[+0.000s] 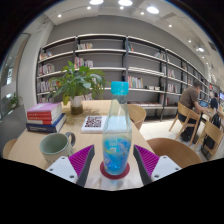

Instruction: Pour water

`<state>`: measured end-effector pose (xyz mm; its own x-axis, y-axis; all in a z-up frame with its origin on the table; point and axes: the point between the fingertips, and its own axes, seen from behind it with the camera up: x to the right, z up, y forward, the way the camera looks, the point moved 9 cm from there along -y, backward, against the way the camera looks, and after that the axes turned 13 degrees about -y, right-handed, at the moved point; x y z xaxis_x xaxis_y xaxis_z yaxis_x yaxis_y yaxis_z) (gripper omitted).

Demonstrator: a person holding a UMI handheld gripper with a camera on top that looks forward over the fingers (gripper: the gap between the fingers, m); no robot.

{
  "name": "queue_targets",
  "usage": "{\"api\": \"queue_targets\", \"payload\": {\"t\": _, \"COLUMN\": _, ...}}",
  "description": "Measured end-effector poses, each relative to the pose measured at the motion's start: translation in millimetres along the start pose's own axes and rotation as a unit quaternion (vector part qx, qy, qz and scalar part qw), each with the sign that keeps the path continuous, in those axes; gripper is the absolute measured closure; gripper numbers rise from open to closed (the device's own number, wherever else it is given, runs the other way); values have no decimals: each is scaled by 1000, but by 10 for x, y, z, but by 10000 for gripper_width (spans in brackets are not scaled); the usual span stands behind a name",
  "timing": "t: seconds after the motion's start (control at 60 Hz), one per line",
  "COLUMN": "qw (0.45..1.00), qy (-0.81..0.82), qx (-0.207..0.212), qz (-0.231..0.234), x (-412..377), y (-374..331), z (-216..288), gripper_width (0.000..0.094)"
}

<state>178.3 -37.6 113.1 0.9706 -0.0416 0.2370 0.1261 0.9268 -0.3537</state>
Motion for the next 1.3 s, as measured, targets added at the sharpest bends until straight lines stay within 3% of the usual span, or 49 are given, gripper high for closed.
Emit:
{"api": "queue_targets", "payload": {"t": 0.183, "qw": 996, "qy": -7, "qx": -79, "qz": 45, "x": -468, "y": -688, "z": -368, "gripper_width": 138}}
{"api": "queue_targets", "payload": {"t": 0.35, "qw": 990, "qy": -8, "qx": -111, "qz": 88, "x": -1002, "y": -1239, "z": -294, "gripper_width": 132}}
{"api": "queue_targets", "payload": {"t": 0.617, "qw": 991, "qy": -5, "qx": -88, "qz": 99, "x": -1424, "y": -1806, "z": 546, "gripper_width": 120}}
{"api": "queue_targets", "payload": {"t": 0.867, "qw": 996, "qy": -14, "qx": -44, "qz": 74, "x": -1377, "y": -2037, "z": 1175, "gripper_width": 121}}
{"api": "queue_targets", "payload": {"t": 1.3, "qw": 998, "qy": -2, "qx": -35, "qz": 51, "x": -1303, "y": -2189, "z": 1548, "gripper_width": 123}}
